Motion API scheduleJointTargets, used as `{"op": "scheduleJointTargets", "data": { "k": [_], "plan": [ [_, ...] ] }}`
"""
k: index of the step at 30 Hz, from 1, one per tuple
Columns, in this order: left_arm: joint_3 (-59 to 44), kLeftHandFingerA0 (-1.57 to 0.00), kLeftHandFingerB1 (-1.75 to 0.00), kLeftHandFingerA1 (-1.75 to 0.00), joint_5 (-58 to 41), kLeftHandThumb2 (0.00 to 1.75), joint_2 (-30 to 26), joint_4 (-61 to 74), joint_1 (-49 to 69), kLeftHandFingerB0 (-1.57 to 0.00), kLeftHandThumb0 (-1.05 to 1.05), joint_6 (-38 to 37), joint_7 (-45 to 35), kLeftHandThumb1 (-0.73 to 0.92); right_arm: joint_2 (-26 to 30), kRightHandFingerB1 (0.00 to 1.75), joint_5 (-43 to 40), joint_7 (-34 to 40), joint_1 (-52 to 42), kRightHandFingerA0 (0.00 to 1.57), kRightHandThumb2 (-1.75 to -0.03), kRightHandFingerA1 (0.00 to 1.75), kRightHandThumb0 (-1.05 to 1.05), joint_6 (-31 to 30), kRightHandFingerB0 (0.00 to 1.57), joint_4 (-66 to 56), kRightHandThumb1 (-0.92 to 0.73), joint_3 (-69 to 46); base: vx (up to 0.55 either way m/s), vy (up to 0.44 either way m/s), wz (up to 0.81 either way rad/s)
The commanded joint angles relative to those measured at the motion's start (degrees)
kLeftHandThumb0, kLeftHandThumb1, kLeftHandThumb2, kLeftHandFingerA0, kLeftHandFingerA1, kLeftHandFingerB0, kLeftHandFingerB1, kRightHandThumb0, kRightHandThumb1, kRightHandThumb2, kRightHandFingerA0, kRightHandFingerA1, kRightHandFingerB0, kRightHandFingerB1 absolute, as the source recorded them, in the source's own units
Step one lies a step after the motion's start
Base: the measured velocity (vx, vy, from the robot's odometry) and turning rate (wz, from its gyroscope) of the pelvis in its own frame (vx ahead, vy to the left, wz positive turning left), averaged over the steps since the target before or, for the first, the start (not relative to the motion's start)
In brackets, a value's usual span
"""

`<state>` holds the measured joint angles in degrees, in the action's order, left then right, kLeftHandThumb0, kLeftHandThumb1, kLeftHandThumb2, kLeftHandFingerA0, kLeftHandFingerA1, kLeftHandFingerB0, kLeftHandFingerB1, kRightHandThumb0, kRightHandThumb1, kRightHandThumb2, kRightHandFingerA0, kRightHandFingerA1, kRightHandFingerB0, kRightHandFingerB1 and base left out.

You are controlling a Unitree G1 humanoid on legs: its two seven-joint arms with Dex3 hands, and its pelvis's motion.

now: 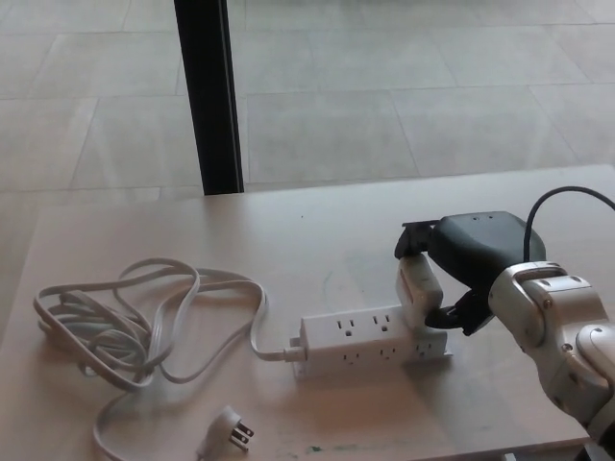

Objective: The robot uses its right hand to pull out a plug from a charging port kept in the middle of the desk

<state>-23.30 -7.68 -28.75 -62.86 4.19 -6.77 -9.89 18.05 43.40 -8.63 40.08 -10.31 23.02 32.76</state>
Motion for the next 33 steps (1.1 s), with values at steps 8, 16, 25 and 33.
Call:
{"op": "scheduleJointTargets", "data": {
  "k": [8, 16, 25, 33],
  "plan": [
    [0.25, -0.77, -0.39, -0.55, -0.42, 0.67, -0.72, -1.4, -0.33, -0.51, -0.69, -1.8, -0.47, 0.86, 1.5, 0.97, 2.49, -0.95, -2.17, 0.88, -0.97, 1.75, -0.32, 0.55, 0.82, 2.67, -0.51, 1.45, 0.0, 0.0, 0.0],
    [0.01, -0.75, -0.39, -0.55, -0.71, 0.67, -1.27, -1.02, -0.37, -0.51, -0.71, -1.18, -0.87, 0.88, 2.82, 1.41, 2.87, -2.28, -1.03, 0.91, -0.99, 1.75, -0.33, 1.29, 0.76, 1.64, -0.46, 1.54, 0.0, 0.0, 0.0],
    [-0.07, -0.7, -0.39, -0.52, -0.81, 0.68, -1.68, 0.05, 0.2, -0.5, -0.75, -1.14, -1.16, 0.91, 4.38, 1.4, 3.66, -7.28, 4.68, 1.09, -0.88, 1.75, -0.35, 2.19, 0.66, 1.18, -0.56, 2.76, 0.0, 0.0, 0.0],
    [-0.02, -0.68, -0.4, -0.5, -0.58, 0.68, -2.01, -0.02, 0.36, -0.49, -0.76, -1.28, -1.03, 0.92, 4.79, 1.63, 2.71, -12.37, 11.36, 0.9, -0.88, 1.75, -0.37, 0.99, 0.71, 3.79, -0.6, 0.99, 0.0, 0.0, 0.0]
  ]
}}
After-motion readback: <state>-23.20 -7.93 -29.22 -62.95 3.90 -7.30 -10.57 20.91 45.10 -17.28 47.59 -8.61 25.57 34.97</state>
